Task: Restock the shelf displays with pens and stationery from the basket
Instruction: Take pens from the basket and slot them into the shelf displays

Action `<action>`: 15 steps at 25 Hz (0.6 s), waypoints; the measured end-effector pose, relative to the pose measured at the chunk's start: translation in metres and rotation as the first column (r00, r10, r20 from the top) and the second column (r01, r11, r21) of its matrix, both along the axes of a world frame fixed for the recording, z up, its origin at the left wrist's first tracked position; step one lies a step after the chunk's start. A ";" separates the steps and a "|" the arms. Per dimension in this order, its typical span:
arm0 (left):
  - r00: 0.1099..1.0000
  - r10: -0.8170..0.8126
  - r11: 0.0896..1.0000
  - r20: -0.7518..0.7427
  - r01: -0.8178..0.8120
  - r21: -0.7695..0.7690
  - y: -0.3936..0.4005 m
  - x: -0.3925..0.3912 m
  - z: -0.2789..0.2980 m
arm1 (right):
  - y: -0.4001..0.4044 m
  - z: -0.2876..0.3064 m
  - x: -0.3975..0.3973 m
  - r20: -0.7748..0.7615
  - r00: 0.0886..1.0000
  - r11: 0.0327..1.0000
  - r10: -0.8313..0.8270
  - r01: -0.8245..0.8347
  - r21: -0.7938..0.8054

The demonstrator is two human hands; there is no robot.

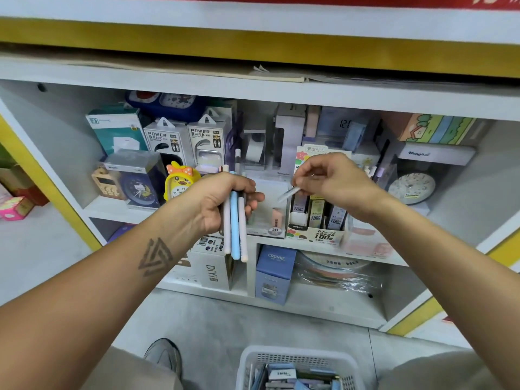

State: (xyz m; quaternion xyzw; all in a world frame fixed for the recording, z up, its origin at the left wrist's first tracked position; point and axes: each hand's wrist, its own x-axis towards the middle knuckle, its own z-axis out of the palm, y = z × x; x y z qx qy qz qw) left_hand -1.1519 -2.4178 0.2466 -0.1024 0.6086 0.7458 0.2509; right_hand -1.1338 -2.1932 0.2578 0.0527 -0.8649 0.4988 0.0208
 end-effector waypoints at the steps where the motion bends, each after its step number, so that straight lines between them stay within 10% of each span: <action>1: 1.000 0.027 1.000 0.004 -0.027 -0.006 -0.005 -0.001 0.000 | -0.003 -0.003 -0.002 -0.072 0.997 0.973 0.013 0.004 0.232; 4: 0.996 0.085 0.996 0.002 -0.084 -0.042 -0.019 -0.003 -0.002 | -0.021 -0.009 -0.004 -0.165 0.980 0.883 0.113 -0.023 0.469; 15: 0.993 0.119 0.988 -0.018 -0.120 -0.102 -0.069 -0.003 -0.009 | -0.064 -0.026 -0.029 -0.247 0.968 0.988 0.046 -0.007 0.156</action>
